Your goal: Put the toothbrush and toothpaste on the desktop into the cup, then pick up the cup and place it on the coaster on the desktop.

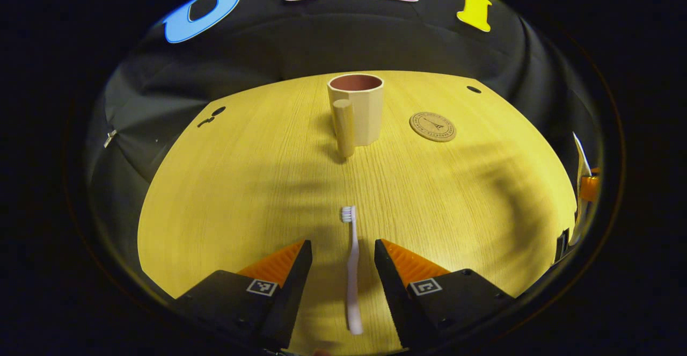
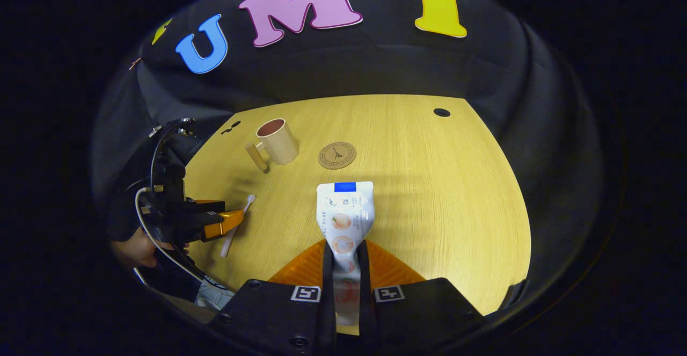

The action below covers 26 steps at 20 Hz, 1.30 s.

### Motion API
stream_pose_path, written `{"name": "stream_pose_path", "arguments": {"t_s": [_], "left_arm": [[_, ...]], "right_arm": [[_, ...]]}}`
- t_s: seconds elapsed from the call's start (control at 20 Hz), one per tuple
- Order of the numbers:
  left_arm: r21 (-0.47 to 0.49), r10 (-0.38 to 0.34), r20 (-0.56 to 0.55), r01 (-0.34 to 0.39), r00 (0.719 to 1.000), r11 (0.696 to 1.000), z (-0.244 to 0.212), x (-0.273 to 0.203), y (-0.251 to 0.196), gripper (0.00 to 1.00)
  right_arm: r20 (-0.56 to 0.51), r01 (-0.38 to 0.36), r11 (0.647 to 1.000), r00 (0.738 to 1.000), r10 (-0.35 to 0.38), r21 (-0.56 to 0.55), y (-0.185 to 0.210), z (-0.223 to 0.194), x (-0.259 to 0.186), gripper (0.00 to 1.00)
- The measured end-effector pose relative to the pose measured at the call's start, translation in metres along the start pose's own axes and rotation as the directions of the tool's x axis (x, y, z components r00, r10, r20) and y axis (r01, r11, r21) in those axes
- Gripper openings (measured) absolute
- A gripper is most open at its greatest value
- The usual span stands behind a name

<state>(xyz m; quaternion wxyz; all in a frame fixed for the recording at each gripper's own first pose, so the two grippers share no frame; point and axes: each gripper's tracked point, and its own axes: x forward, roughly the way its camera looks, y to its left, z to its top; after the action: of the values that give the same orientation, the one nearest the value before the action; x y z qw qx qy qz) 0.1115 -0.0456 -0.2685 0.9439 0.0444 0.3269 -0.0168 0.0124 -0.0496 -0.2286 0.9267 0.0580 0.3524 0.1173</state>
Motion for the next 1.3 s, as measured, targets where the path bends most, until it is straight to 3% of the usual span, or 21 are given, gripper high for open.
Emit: {"name": "stream_pose_path", "arguments": {"t_s": [0.25,0.3,0.55,0.7,0.9,0.95,1.05,1.1,1.3], "left_arm": [[0.007,-0.002,-0.081,0.003,0.997,1.0,-0.015,0.012,-0.003,0.68],[0.001,-0.007,-0.079,0.007,0.997,1.0,-0.014,0.014,-0.005,0.61],[-0.01,-0.032,-0.089,0.031,0.995,0.999,-0.016,0.015,-0.011,0.55],[-0.03,-0.046,-0.099,0.044,0.994,0.999,-0.017,0.015,-0.012,0.41],[-0.013,-0.056,-0.081,0.055,0.995,0.998,-0.017,0.014,-0.014,0.38],[-0.018,-0.054,-0.066,0.053,0.996,0.998,-0.016,0.014,-0.014,0.41],[0.014,-0.05,-0.019,0.05,0.999,0.999,-0.016,0.012,-0.015,0.33],[0.032,-0.039,0.001,0.039,0.999,0.999,-0.016,0.013,-0.014,0.17],[0.025,-0.028,-0.012,0.029,1.0,0.999,-0.014,0.014,-0.016,0.09]], "right_arm": [[0.006,0.008,1.0,1.0,-0.008,0.022,-0.011,0.0,-0.002,0.21],[0.007,0.009,1.0,1.0,-0.01,0.024,-0.012,-0.001,-0.002,0.21],[0.008,0.009,0.999,1.0,-0.009,0.039,-0.017,-0.002,-0.003,0.21],[0.01,0.004,0.999,1.0,-0.005,0.049,-0.016,-0.002,-0.003,0.21],[0.015,0.0,0.998,1.0,-0.001,0.065,-0.015,0.001,-0.003,0.21],[0.015,-0.001,0.998,1.0,0.0,0.067,-0.015,0.002,-0.003,0.21],[0.015,0.002,0.998,1.0,-0.003,0.07,-0.016,0.0,-0.004,0.21],[0.016,0.003,0.997,1.0,-0.004,0.071,-0.016,0.0,-0.004,0.21],[0.024,0.007,0.997,1.0,-0.009,0.072,-0.017,-0.001,-0.007,0.21]]}}
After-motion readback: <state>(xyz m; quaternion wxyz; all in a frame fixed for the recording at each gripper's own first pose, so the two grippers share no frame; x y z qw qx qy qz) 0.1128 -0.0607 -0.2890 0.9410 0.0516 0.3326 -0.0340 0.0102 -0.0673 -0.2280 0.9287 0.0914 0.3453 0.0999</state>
